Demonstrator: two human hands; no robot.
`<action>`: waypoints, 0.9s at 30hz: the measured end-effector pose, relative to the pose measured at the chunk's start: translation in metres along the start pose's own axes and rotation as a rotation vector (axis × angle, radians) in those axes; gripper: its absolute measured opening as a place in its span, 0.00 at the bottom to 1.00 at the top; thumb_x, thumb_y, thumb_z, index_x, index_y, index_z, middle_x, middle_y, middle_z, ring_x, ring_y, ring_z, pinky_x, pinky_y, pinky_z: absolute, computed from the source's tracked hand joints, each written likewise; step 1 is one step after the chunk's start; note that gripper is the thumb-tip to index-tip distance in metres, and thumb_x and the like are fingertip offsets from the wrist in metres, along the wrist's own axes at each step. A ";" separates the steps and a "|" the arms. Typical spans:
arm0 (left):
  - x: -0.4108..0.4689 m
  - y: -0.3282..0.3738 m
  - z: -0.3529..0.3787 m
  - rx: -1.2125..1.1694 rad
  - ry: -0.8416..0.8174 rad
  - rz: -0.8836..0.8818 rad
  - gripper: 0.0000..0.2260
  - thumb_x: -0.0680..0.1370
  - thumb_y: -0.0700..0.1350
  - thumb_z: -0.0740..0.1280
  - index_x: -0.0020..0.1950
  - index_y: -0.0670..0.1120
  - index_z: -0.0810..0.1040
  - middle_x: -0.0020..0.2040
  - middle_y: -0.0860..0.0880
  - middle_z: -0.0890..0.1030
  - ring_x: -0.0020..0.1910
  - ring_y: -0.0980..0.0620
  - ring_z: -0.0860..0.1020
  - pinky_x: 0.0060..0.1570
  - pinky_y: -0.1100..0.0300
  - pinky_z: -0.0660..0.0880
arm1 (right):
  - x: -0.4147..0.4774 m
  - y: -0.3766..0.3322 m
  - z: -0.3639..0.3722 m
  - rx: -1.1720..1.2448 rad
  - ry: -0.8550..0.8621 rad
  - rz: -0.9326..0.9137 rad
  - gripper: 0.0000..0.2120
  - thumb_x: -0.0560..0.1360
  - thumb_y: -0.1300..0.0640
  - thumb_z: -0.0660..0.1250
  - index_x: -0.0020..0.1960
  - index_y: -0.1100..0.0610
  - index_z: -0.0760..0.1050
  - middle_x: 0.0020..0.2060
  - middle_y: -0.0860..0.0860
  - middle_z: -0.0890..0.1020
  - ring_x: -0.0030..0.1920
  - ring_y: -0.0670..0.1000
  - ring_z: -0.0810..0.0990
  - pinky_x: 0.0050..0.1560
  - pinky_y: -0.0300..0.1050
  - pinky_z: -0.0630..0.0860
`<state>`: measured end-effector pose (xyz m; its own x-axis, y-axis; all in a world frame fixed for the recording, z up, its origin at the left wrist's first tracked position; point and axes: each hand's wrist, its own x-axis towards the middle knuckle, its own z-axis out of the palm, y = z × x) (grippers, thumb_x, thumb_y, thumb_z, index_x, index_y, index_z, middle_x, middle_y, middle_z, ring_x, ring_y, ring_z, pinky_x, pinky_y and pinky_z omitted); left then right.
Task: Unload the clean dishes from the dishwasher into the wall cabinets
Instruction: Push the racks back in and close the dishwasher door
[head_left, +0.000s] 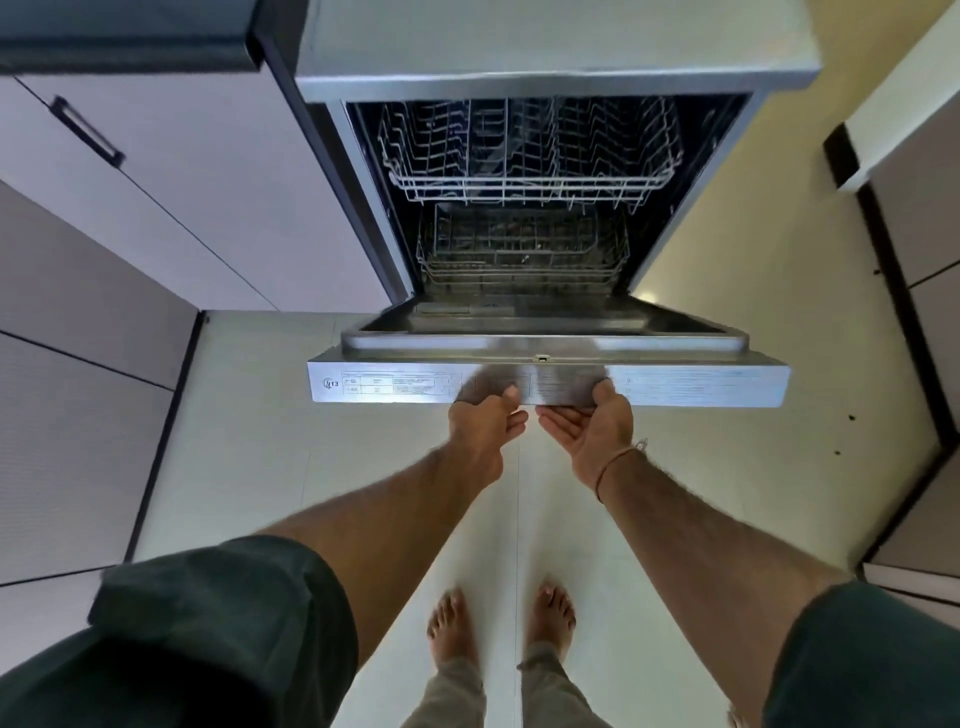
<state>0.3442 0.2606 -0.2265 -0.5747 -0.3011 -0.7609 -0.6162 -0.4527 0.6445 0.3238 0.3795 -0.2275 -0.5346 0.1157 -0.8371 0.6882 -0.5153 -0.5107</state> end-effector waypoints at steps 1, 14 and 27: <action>0.002 0.009 0.004 0.022 0.004 0.014 0.16 0.79 0.40 0.68 0.67 0.45 0.75 0.54 0.46 0.82 0.49 0.48 0.83 0.47 0.56 0.82 | 0.000 -0.008 0.005 -0.018 -0.010 -0.020 0.26 0.82 0.41 0.55 0.70 0.60 0.69 0.47 0.63 0.84 0.44 0.60 0.86 0.44 0.52 0.83; 0.033 0.143 0.058 0.228 0.022 0.073 0.11 0.78 0.47 0.71 0.50 0.39 0.77 0.45 0.45 0.83 0.42 0.47 0.83 0.47 0.51 0.83 | 0.004 -0.127 0.086 -0.233 -0.092 -0.128 0.24 0.82 0.43 0.57 0.49 0.65 0.76 0.43 0.61 0.85 0.40 0.57 0.86 0.36 0.47 0.83; 0.078 0.255 0.117 0.230 0.046 0.137 0.10 0.79 0.48 0.69 0.54 0.41 0.75 0.47 0.43 0.80 0.45 0.46 0.82 0.47 0.52 0.83 | 0.036 -0.227 0.170 -0.377 -0.167 -0.206 0.24 0.83 0.45 0.55 0.56 0.66 0.75 0.44 0.59 0.84 0.38 0.55 0.84 0.32 0.45 0.81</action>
<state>0.0793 0.2203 -0.1125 -0.6397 -0.3866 -0.6644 -0.6433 -0.2039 0.7380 0.0657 0.3564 -0.1083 -0.7294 0.0292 -0.6835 0.6731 -0.1477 -0.7246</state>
